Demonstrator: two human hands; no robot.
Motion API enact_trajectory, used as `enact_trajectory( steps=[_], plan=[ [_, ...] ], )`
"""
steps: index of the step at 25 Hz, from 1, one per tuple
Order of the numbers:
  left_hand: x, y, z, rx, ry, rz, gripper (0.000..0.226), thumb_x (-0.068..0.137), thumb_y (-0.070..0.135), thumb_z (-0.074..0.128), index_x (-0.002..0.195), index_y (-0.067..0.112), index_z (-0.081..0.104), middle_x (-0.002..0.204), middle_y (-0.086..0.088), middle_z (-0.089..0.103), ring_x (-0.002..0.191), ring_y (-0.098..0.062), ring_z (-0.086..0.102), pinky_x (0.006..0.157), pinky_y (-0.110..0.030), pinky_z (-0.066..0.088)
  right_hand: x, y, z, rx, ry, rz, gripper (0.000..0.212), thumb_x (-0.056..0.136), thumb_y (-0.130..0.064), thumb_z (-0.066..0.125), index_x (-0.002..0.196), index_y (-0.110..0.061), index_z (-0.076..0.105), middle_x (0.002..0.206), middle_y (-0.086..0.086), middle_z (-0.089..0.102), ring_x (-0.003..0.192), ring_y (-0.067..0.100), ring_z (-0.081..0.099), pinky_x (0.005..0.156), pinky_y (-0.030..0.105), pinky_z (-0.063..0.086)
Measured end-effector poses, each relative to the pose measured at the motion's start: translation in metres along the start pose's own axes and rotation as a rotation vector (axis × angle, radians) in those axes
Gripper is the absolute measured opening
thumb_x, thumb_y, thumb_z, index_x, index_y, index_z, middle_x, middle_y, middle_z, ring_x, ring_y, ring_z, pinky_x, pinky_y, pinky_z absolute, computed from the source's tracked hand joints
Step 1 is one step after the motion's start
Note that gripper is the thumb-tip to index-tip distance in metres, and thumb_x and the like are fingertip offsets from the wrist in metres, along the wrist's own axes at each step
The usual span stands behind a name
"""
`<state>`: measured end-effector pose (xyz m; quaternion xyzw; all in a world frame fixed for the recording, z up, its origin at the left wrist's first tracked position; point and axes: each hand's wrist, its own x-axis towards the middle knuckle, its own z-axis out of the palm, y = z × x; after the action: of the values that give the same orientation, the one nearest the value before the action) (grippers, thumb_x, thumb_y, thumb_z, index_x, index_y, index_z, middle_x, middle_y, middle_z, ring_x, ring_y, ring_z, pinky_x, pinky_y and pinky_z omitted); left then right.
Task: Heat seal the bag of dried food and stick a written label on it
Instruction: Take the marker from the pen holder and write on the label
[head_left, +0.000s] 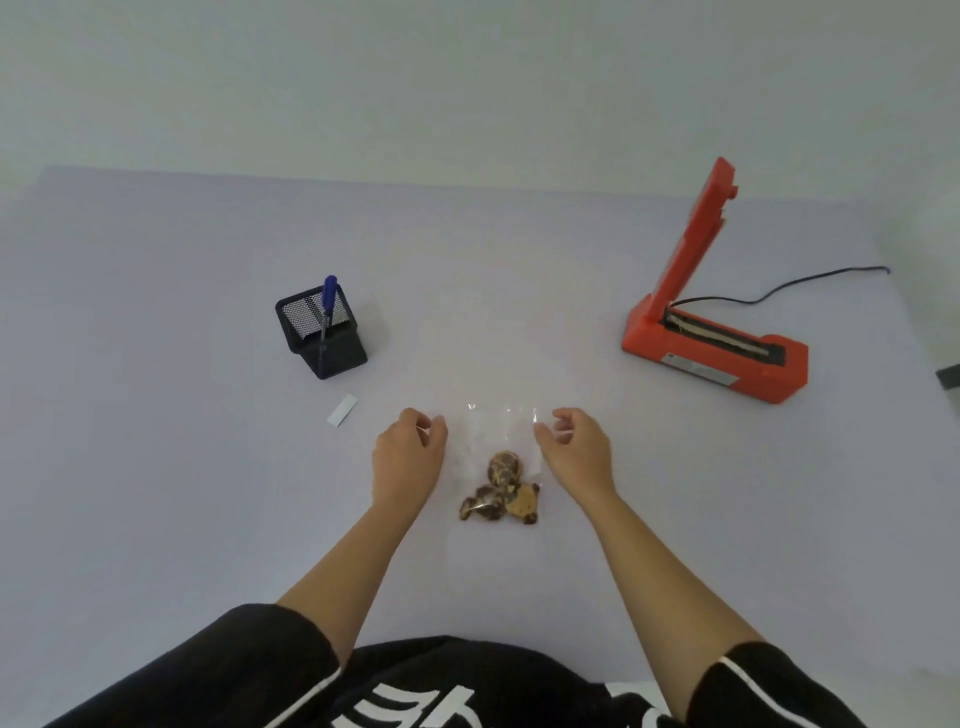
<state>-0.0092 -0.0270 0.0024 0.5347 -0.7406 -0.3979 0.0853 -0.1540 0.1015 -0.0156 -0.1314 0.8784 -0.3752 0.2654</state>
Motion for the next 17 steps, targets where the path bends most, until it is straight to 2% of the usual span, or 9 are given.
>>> enact_trajectory(
  steps=[3, 4, 6, 9, 12, 13, 14, 16, 17],
  plan=[
    [0.008, 0.008, -0.041, -0.132, 0.223, 0.060, 0.020, 0.093, 0.021, 0.049, 0.085, 0.006, 0.060, 0.074, -0.004, 0.061, 0.069, -0.022, 0.056, 0.067, -0.034, 0.046, 0.013, -0.040, -0.007, 0.021, 0.108, -0.178, 0.022, 0.086, -0.014, 0.059, 0.107, -0.009, 0.061, 0.100, 0.007, 0.063, 0.082, 0.013, 0.057, 0.071, 0.010, 0.042],
    [0.015, 0.007, -0.054, -0.174, 0.278, 0.051, 0.020, 0.093, 0.019, 0.048, 0.084, 0.006, 0.059, 0.073, -0.005, 0.061, 0.068, -0.021, 0.055, 0.065, -0.033, 0.045, 0.018, -0.060, -0.003, 0.027, 0.093, -0.238, 0.020, 0.087, -0.010, 0.056, 0.105, -0.009, 0.063, 0.100, 0.007, 0.065, 0.081, 0.011, 0.057, 0.069, 0.003, 0.040],
    [0.031, 0.005, -0.077, -0.223, 0.354, 0.015, 0.018, 0.093, 0.017, 0.046, 0.087, 0.005, 0.058, 0.076, -0.007, 0.061, 0.070, -0.022, 0.055, 0.064, -0.031, 0.042, 0.028, -0.100, 0.012, 0.023, 0.022, -0.351, 0.019, 0.087, -0.005, 0.053, 0.101, -0.008, 0.065, 0.099, 0.008, 0.067, 0.081, 0.011, 0.057, 0.067, -0.004, 0.038],
    [0.054, -0.002, -0.098, -0.260, 0.414, -0.019, 0.019, 0.094, 0.020, 0.044, 0.105, 0.008, 0.055, 0.104, -0.007, 0.061, 0.095, -0.022, 0.059, 0.076, -0.030, 0.045, 0.042, -0.158, 0.047, 0.002, -0.100, -0.460, 0.019, 0.090, -0.012, 0.053, 0.105, -0.010, 0.066, 0.106, 0.007, 0.068, 0.087, 0.011, 0.059, 0.076, 0.003, 0.041],
    [0.078, -0.009, -0.110, -0.247, 0.308, -0.127, 0.043, 0.098, 0.027, 0.036, 0.136, 0.007, 0.040, 0.135, -0.010, 0.050, 0.122, -0.026, 0.049, 0.099, -0.036, 0.042, 0.050, -0.202, 0.084, -0.047, -0.209, -0.522, 0.035, 0.093, -0.027, 0.054, 0.124, -0.011, 0.056, 0.122, 0.008, 0.062, 0.107, 0.017, 0.059, 0.095, 0.025, 0.045],
    [0.086, -0.010, -0.113, -0.233, 0.251, -0.157, 0.045, 0.099, 0.027, 0.033, 0.138, 0.006, 0.037, 0.133, -0.013, 0.052, 0.120, -0.029, 0.050, 0.098, -0.038, 0.042, 0.052, -0.213, 0.095, -0.073, -0.252, -0.545, 0.042, 0.092, -0.030, 0.055, 0.129, -0.010, 0.051, 0.127, 0.008, 0.059, 0.114, 0.019, 0.056, 0.099, 0.030, 0.044],
    [0.093, -0.010, -0.115, -0.224, 0.204, -0.160, 0.041, 0.099, 0.026, 0.031, 0.133, 0.005, 0.041, 0.121, -0.015, 0.058, 0.109, -0.032, 0.053, 0.088, -0.039, 0.045, 0.055, -0.222, 0.107, -0.106, -0.299, -0.564, 0.047, 0.092, -0.031, 0.056, 0.133, -0.010, 0.048, 0.131, 0.009, 0.056, 0.119, 0.021, 0.054, 0.102, 0.033, 0.041],
    [0.099, -0.011, -0.115, -0.221, 0.143, -0.143, 0.027, 0.098, 0.018, 0.030, 0.108, 0.005, 0.051, 0.091, -0.013, 0.060, 0.084, -0.034, 0.054, 0.065, -0.034, 0.039, 0.059, -0.228, 0.124, -0.184, -0.366, -0.592, 0.050, 0.090, -0.029, 0.059, 0.134, -0.011, 0.047, 0.136, 0.008, 0.054, 0.125, 0.022, 0.049, 0.105, 0.031, 0.035],
    [0.103, -0.013, -0.115, -0.207, 0.132, -0.146, 0.026, 0.097, 0.015, 0.030, 0.104, 0.005, 0.052, 0.087, -0.012, 0.060, 0.080, -0.034, 0.054, 0.062, -0.033, 0.038, 0.062, -0.230, 0.133, -0.203, -0.385, -0.600, 0.047, 0.089, -0.027, 0.061, 0.132, -0.012, 0.050, 0.135, 0.008, 0.055, 0.126, 0.022, 0.049, 0.105, 0.030, 0.034]
  ],
)
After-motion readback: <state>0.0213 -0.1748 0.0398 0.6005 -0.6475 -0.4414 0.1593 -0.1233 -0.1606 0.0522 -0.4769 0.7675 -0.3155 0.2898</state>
